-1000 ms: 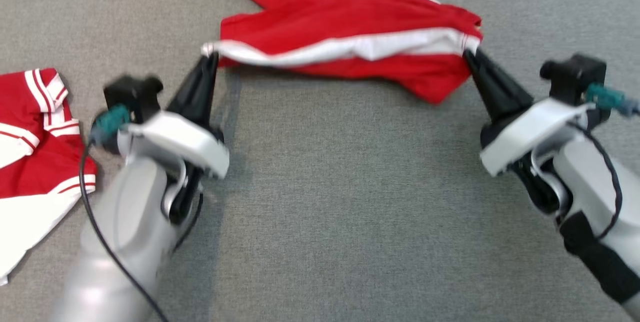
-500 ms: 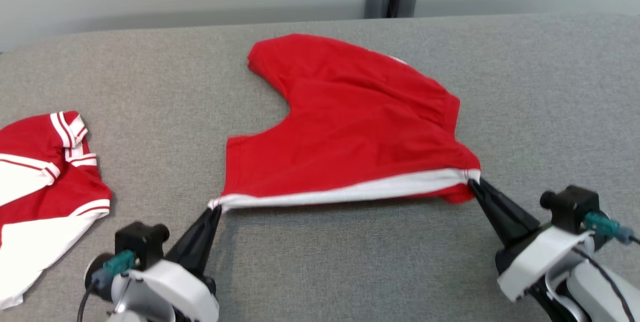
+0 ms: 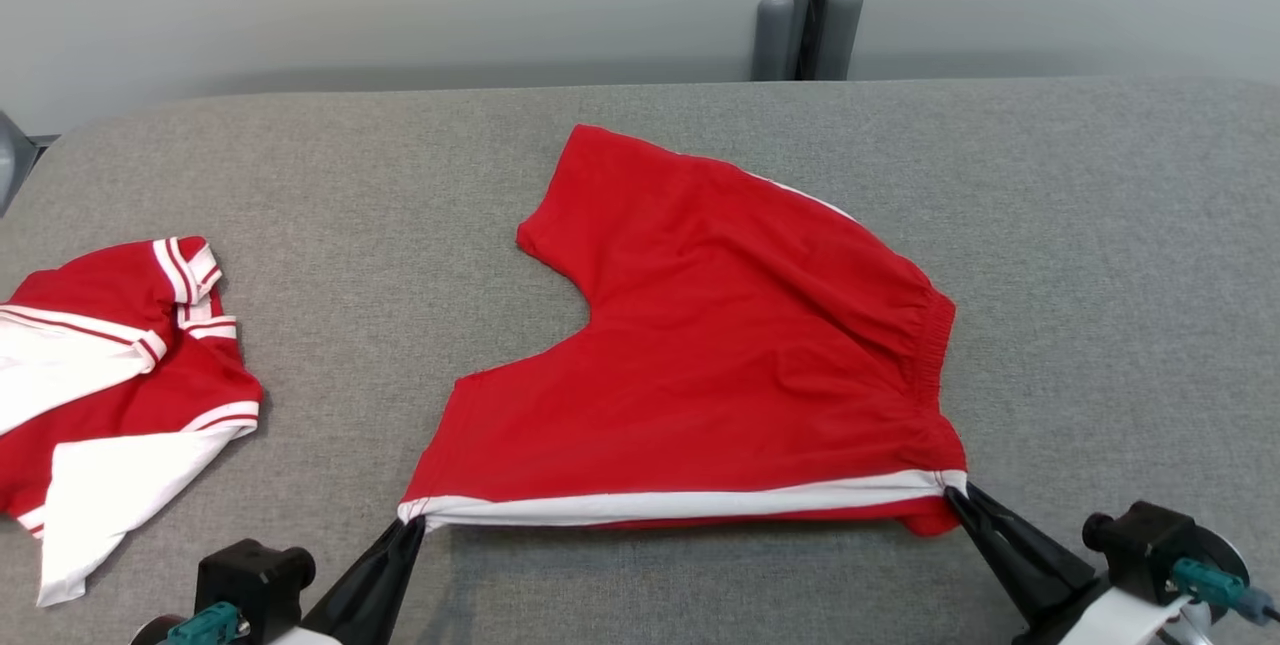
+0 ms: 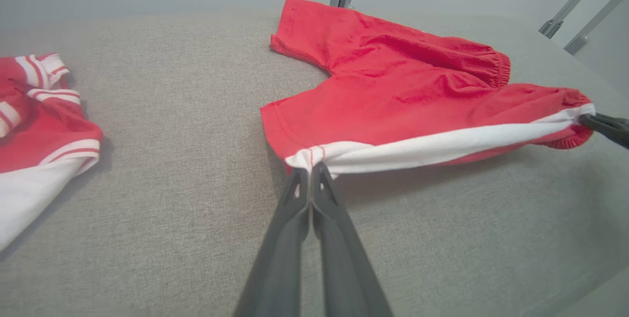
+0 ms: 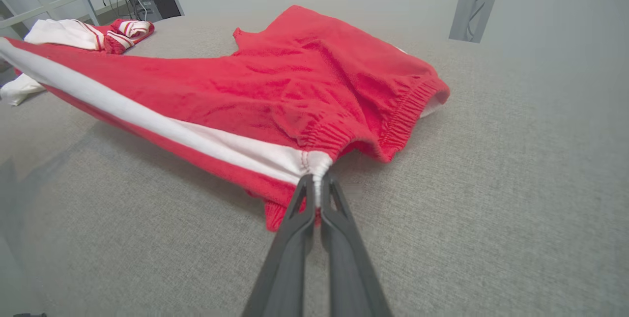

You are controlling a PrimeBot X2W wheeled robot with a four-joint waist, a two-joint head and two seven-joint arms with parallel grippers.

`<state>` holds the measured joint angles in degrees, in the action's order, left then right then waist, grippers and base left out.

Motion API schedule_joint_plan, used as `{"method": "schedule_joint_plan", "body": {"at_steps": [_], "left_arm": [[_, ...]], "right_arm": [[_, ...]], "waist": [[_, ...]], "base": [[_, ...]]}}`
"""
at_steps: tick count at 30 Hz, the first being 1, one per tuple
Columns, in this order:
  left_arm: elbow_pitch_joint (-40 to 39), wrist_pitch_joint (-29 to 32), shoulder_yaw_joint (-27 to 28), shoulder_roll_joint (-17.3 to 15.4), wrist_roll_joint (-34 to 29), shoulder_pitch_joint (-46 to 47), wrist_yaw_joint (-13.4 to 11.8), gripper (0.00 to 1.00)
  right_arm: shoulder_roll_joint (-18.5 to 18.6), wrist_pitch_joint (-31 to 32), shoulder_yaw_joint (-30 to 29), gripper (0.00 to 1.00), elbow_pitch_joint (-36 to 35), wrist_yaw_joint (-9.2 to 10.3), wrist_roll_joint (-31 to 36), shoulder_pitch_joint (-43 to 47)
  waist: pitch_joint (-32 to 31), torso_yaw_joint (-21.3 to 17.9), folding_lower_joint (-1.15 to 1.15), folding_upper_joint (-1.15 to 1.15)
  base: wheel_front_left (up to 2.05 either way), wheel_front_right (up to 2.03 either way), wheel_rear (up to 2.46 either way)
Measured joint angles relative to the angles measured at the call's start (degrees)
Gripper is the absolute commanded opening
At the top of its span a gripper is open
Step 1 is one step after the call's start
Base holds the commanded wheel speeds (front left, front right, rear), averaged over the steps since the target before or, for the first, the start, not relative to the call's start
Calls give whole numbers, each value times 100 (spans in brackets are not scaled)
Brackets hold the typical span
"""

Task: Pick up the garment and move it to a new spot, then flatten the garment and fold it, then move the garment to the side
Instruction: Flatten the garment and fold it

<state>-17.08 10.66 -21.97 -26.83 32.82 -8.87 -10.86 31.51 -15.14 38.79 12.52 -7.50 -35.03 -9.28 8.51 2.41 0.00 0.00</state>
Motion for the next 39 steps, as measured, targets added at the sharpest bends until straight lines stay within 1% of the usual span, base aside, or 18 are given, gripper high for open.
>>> {"method": "schedule_joint_plan", "body": {"at_steps": [4,9,13,15,19,21,25,30,33,39], "left_arm": [[-90,34,66,-63,18,-136,-79,0],[-148,47,90,-103,54,-163,-113,0],[-250,8,177,-141,58,-124,-109,0],[-281,-56,225,-154,58,34,-53,0],[-257,-67,298,-286,16,679,199,0],[-144,-41,312,-357,-22,1090,367,0],[264,16,323,-348,16,2059,716,0],[1226,76,212,-167,160,3304,1201,0],[1892,46,86,-4,158,3994,1432,0],[3297,-64,-297,276,101,5131,1727,0]], "right_arm": [[-45,0,-147,0,-202,0,92,309],[-82,0,-292,0,-348,0,121,519],[-80,0,-302,0,-515,0,7,581],[-82,0,-324,0,-637,0,-96,595],[-114,42,-378,0,-932,0,-488,436],[-137,45,-426,0,-1077,1,-804,235],[-78,137,-445,0,-1181,1,-1170,-311],[-66,286,-344,0,-958,1,-1532,-1112],[-105,352,-238,0,-692,2,-1639,-1573],[-292,341,144,0,-193,2,-1869,-2340]], "waist": [[5,13,0,0],[29,-22,0,0],[78,-45,0,0],[129,-53,0,0],[260,-110,0,0],[342,-161,0,0],[575,-268,0,0],[926,-414,0,0],[1138,-507,0,0],[1525,-689,0,0]], "base": [[0,0,0],[0,0,0],[0,0,0],[0,0,0],[0,0,0],[0,0,0],[0,0,0],[0,0,0],[0,0,0],[0,0,0]]}}
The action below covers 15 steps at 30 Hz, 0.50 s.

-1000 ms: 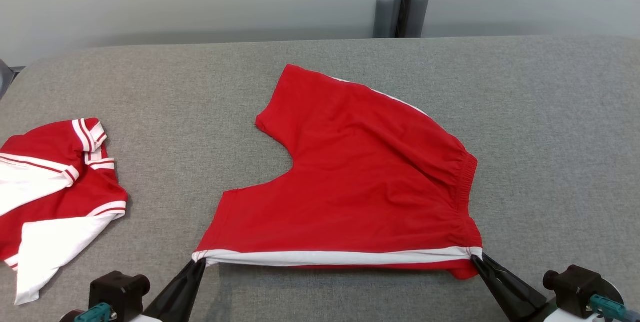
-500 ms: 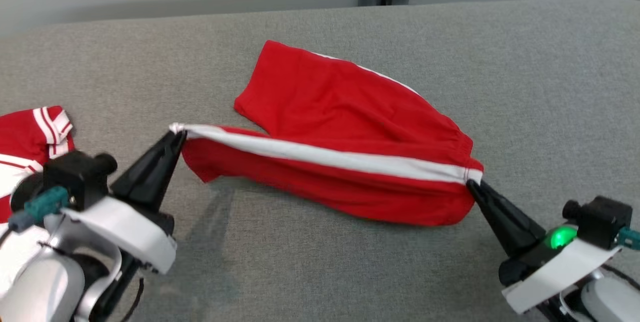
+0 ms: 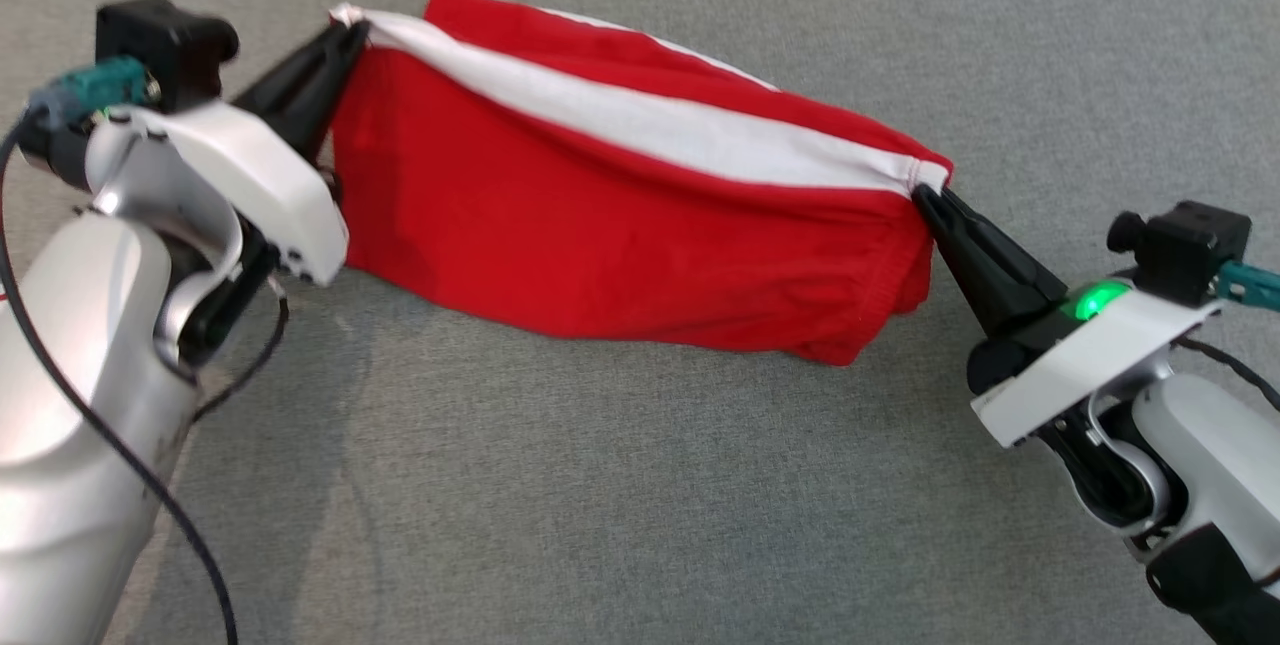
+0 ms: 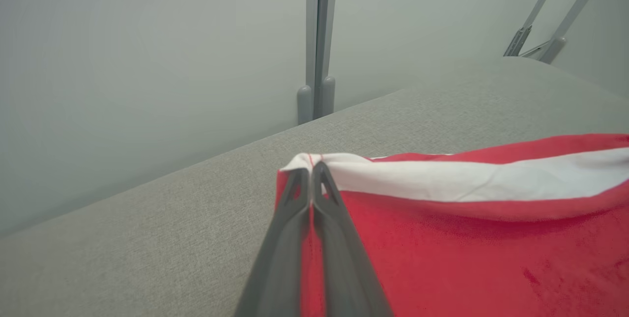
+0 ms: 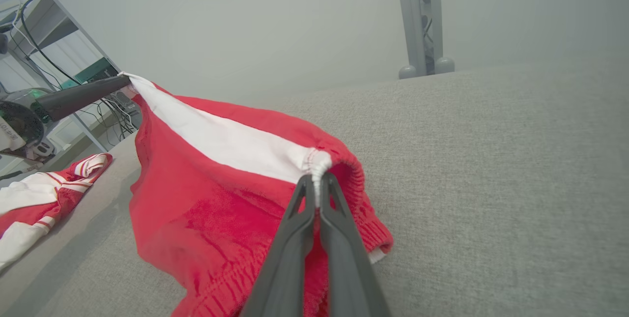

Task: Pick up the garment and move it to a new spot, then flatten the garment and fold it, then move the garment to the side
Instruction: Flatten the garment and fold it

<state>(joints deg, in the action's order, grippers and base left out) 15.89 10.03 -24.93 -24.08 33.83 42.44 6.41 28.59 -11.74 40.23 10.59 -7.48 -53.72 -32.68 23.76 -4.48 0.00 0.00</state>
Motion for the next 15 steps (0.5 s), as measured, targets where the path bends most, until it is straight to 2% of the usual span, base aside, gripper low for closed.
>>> {"method": "schedule_joint_plan", "body": {"at_steps": [8,11,12,13,14,15], "left_arm": [[1544,-559,-426,307,23,1089,86,0],[2103,-784,-645,404,235,1417,102,0],[2260,-855,-634,437,309,1474,102,32],[2414,-901,-653,454,352,1527,102,100],[2521,-995,-666,467,390,1563,102,100],[2613,-1083,-677,485,435,1590,102,100]], "right_arm": [[-181,-192,449,0,511,-1,-320,-636],[-261,-265,610,0,647,0,-447,-827],[-275,-279,644,11,657,-1,-502,-849],[-298,-296,659,43,665,0,-532,-861],[-313,-299,667,91,682,-1,-537,-881],[-315,-300,665,100,691,-1,-537,-899]], "waist": [[359,-202,0,0],[441,-289,0,0],[452,-307,0,0],[460,-325,0,0],[463,-339,0,0],[464,-347,0,0]], "base": [[0,0,0],[0,0,0],[0,0,0],[0,0,0],[0,0,0],[0,0,0]]}}
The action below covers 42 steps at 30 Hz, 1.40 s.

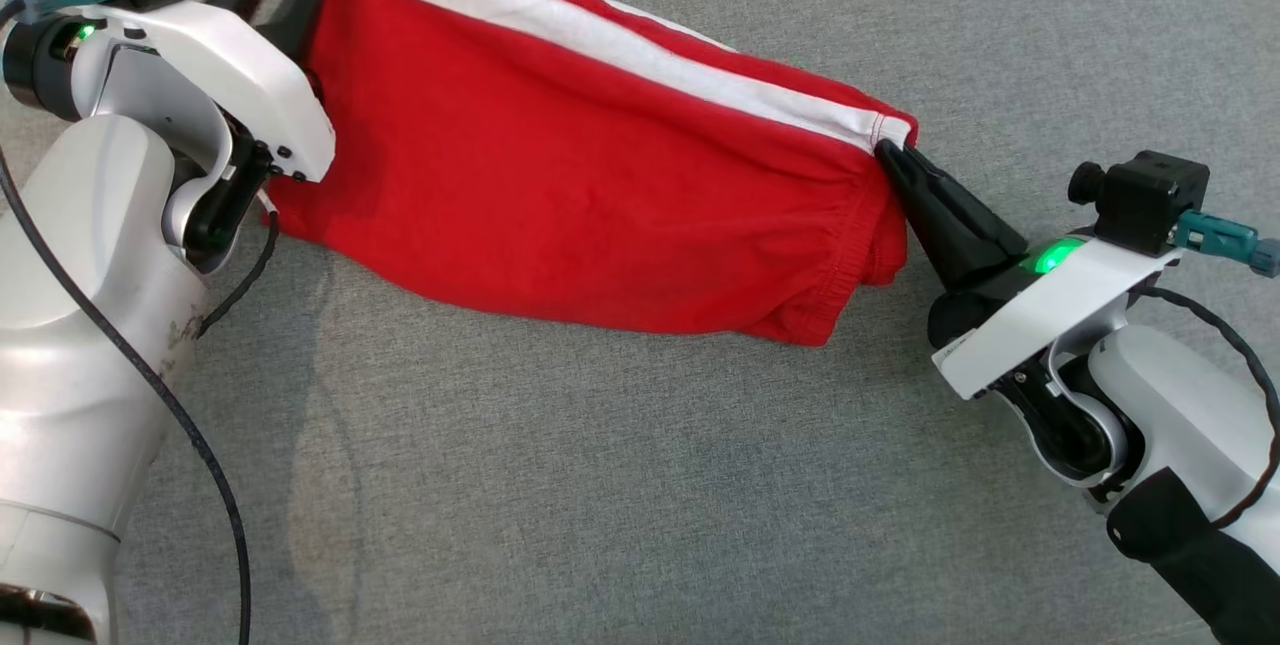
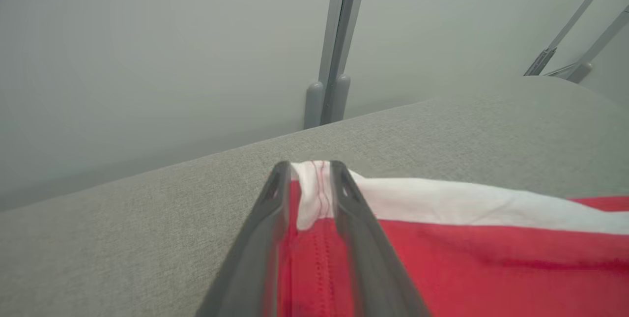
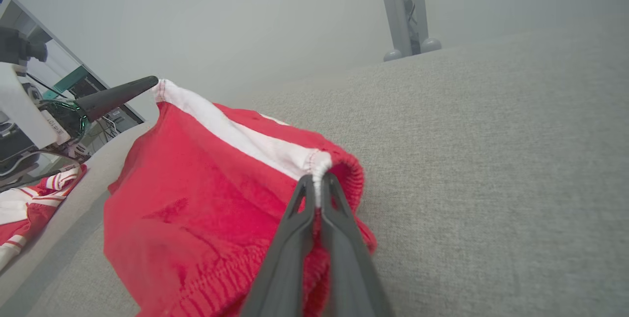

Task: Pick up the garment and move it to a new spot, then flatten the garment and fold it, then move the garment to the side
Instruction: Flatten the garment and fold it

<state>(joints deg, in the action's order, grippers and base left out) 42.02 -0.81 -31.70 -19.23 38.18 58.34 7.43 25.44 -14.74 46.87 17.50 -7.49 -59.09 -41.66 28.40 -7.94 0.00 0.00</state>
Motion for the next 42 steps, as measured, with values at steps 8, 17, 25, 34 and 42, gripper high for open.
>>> {"method": "schedule_joint_plan", "body": {"at_steps": [8,17,25,34,42], "left_arm": [[403,-1128,162,94,93,-198,-69,100],[-881,-1405,858,2,-268,-1349,-759,100],[-2959,-1410,1605,94,-1158,-3162,-1483,100],[-3666,-1410,1640,243,-1648,-4105,-1648,100],[-3598,-1410,1572,213,-1702,-4159,-1597,100]], "right_arm": [[-73,-25,-770,100,-211,0,687,601],[-605,-41,-2557,100,-860,1,2278,1696],[-1213,-41,-3696,100,-1463,0,3844,2407],[-1518,-41,-4268,100,-1327,0,4534,2967],[-1633,-41,-4379,100,-1314,0,4526,3058]], "waist": [[-147,92,0,0],[-434,272,0,0],[-715,428,0,0],[-1007,657,0,0],[-1066,659,0,0]], "base": [[0,0,0],[0,0,0],[0,0,0],[0,0,0],[0,0,0]]}}
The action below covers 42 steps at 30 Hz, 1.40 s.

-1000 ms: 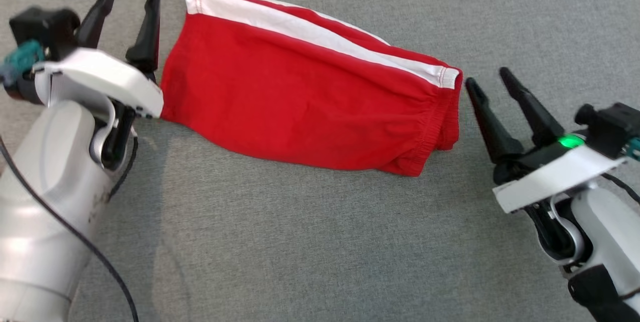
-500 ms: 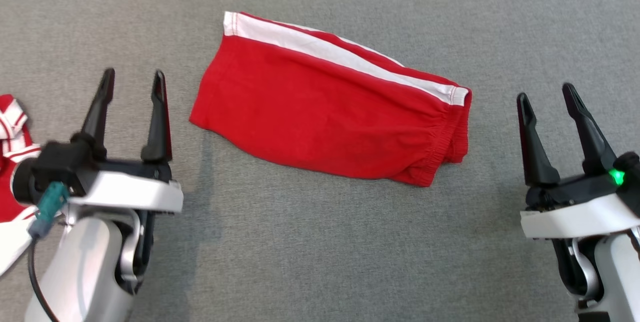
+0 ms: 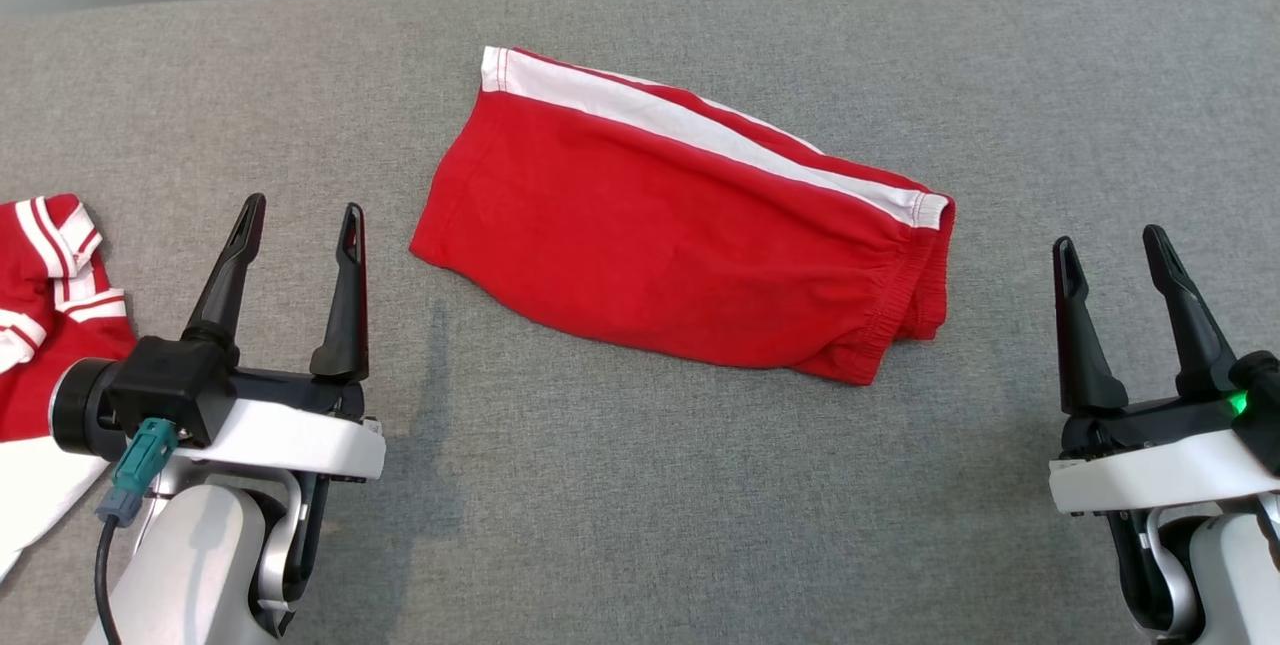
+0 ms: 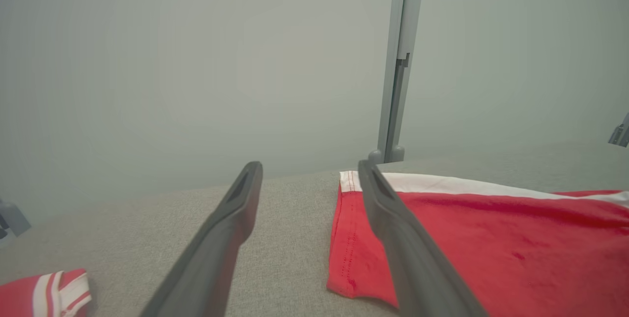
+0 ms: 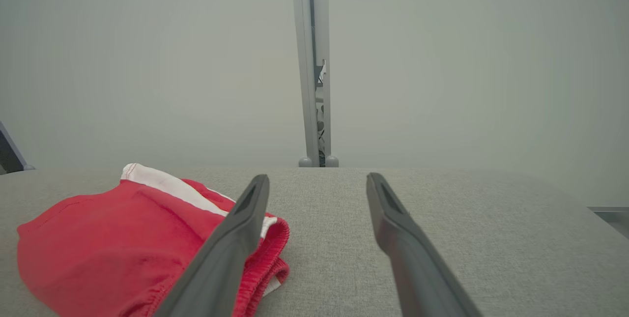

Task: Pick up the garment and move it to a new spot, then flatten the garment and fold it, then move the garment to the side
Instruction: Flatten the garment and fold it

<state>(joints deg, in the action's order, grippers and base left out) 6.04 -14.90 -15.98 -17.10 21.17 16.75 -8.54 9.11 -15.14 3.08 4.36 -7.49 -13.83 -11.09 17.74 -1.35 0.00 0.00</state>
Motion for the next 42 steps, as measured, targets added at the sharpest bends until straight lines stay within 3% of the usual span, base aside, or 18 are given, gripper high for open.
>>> {"method": "schedule_joint_plan", "body": {"at_steps": [8,13,17,19,31,33,42], "left_arm": [[82,66,-42,-56,0,191,69,100],[382,471,-249,-125,13,832,403,100],[1265,1166,-458,-115,344,1563,1017,100],[1659,1438,-495,-102,471,1789,1174,100],[3551,2479,-544,-129,1079,2704,1503,100],[3594,2531,-592,-107,1147,2735,1528,0],[3520,2538,-730,-53,1408,2619,1549,0]], "right_arm": [[-49,0,23,100,-9,0,-36,-8],[-78,0,98,100,-27,0,-80,-128],[-136,0,202,100,-13,0,-153,-248],[-166,0,252,100,1,0,-178,-289],[-307,0,337,100,78,0,-312,-420],[-310,0,335,100,88,0,-336,-425],[-309,0,289,100,123,0,-400,-422]], "waist": [[51,-61,0,0],[185,-191,0,0],[362,-429,0,0],[436,-543,0,0],[782,-920,0,0],[780,-912,0,0],[701,-834,0,0]], "base": [[0,0,0],[0,0,0],[0,0,0],[0,0,0],[0,0,0],[0,0,0],[0,0,0]]}}
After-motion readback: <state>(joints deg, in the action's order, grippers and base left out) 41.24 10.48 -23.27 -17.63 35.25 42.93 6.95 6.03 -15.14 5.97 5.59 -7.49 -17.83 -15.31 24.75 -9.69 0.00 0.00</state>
